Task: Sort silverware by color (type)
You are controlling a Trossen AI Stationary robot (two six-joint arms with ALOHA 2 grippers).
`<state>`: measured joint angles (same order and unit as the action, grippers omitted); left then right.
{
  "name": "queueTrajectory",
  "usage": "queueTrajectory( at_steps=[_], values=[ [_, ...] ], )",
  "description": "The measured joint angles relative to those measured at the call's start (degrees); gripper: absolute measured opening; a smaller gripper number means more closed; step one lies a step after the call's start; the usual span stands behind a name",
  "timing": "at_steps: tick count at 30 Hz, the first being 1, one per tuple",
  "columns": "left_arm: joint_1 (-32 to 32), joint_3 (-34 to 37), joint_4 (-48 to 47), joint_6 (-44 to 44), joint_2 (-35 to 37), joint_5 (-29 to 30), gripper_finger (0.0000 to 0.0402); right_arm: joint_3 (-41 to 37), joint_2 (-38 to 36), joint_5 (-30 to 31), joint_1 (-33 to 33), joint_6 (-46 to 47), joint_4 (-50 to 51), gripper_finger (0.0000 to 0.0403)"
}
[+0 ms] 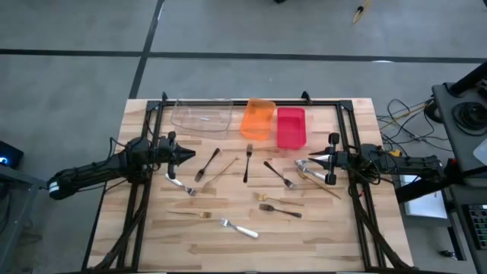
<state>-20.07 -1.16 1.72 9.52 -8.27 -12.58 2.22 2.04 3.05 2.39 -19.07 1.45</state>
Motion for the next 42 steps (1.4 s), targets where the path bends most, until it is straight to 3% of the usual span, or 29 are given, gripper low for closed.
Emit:
queueTrajectory(
  at_steps=[28,35,38,40,42],
  values=[
    [0.0,0.0,0.0,0.0,0.0,0.0,0.0022,0.0,0.0,0.0,0.0,0.0,0.0,0.0059],
    [0.0,0.0,0.3,-15.6,0.0,0.6,0.0022,0.0,0.0,0.0,0.0,0.0,0.0,0.0059],
    [0.0,0.0,3.1,-17.0,0.0,0.6,0.0022,0.0,0.0,0.0,0.0,-0.4,-1.1,0.0059],
    [0.0,0.0,7.2,-13.2,0.0,0.6,0.0022,0.0,0.0,-0.3,0.0,3.6,-2.0,0.0059],
    [0.0,0.0,11.8,-6.9,0.0,0.6,0.0022,0.0,0.1,-0.4,0.0,16.4,-3.7,0.0059]
  ],
)
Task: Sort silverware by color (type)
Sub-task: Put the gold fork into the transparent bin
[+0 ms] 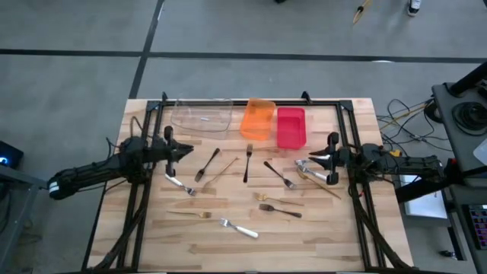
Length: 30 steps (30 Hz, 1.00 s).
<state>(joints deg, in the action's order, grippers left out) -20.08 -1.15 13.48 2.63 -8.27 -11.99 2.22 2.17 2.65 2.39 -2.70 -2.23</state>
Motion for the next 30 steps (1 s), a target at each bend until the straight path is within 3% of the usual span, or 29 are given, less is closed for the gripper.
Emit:
queueTrajectory(
  at_steps=[2,4,12,17,20,26,30],
  values=[
    [0.0,0.0,4.1,6.4,0.0,0.0,0.0022,0.0,0.2,2.8,0.0,10.7,-1.7,0.0059],
    [0.0,0.0,7.4,11.8,0.0,0.0,0.0022,0.0,0.6,4.9,0.1,15.7,-1.7,0.0059],
    [0.0,0.0,15.0,14.2,0.0,10.6,0.0022,0.0,6.2,6.8,0.0,22.4,-9.8,0.0059],
    [0.2,0.0,15.1,13.6,0.0,7.5,0.0022,1.6,11.9,11.9,0.0,26.5,-11.1,0.0059],
    [0.2,0.0,16.0,13.8,0.0,4.9,0.0022,3.9,15.8,12.0,0.1,28.6,-11.0,0.0059],
    [0.2,0.0,19.9,12.9,0.0,5.5,0.0022,11.9,23.4,12.0,0.1,29.9,-3.8,0.0059],
    [0.2,0.0,20.3,10.9,0.0,5.9,0.0022,19.1,28.4,12.0,0.3,31.6,6.4,0.0059]
  ],
)
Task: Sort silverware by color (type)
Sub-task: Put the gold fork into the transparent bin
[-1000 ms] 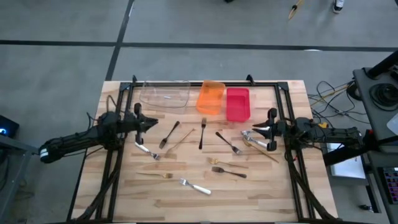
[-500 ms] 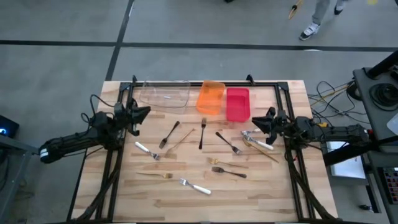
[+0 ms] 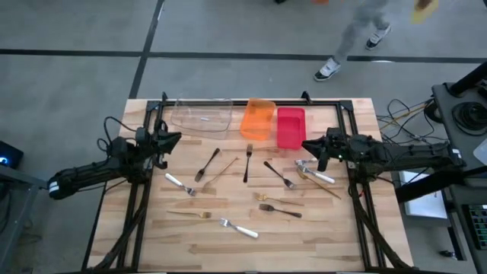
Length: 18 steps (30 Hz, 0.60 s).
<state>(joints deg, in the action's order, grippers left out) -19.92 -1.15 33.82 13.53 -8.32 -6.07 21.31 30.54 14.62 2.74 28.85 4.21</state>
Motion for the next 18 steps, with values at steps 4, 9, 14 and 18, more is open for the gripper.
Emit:
queueTrajectory(
  at_steps=[4,9,14,18],
  values=[
    [0.0,0.0,0.3,-1.2,0.0,4.9,0.0022,8.4,4.6,0.0,1.3,4.4,15.1,0.0059],
    [0.0,0.0,1.3,-4.2,-0.1,8.0,0.0022,16.8,10.2,-0.1,2.4,6.7,29.4,0.0059],
    [0.0,0.0,7.4,-4.8,-1.2,6.7,0.0022,23.5,14.8,-3.2,2.4,8.0,41.1,0.0059],
    [0.0,0.0,12.4,-5.7,-3.0,3.5,0.0022,26.5,17.2,-10.0,2.3,7.6,47.0,0.0059]
  ],
)
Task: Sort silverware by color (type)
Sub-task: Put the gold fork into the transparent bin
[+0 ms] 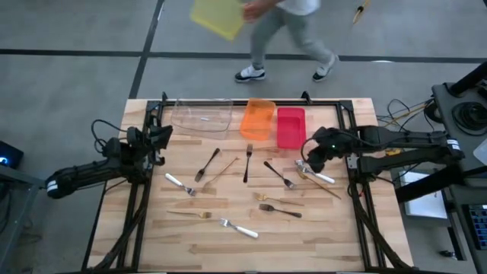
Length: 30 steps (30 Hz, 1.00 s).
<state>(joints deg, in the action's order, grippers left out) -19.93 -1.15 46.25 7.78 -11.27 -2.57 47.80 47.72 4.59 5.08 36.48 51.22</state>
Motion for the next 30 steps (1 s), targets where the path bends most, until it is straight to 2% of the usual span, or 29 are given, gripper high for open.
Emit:
queueTrajectory(
  at_steps=[4,11,23,26,30],
  values=[
    [0.0,0.0,1.6,0.0,-2.5,-0.1,0.0022,0.4,1.8,-3.7,-0.1,-0.3,2.9,0.0059],
    [0.0,0.0,2.9,0.0,-8.3,0.0,0.0022,-0.3,4.8,-3.6,-0.1,-0.5,4.1,0.0059],
    [0.0,-0.1,15.8,0.2,-19.5,0.0,0.0022,-0.3,12.2,-3.1,-0.1,-0.5,2.7,0.0059],
    [0.0,-2.8,15.7,0.2,-22.7,0.0,0.0022,-0.3,14.6,-3.0,-0.1,0.2,0.7,0.0059],
    [0.0,-8.3,15.6,-1.0,-28.3,0.0,0.0022,-0.1,18.4,-5.9,0.0,-1.5,-1.5,0.0059]
  ],
)
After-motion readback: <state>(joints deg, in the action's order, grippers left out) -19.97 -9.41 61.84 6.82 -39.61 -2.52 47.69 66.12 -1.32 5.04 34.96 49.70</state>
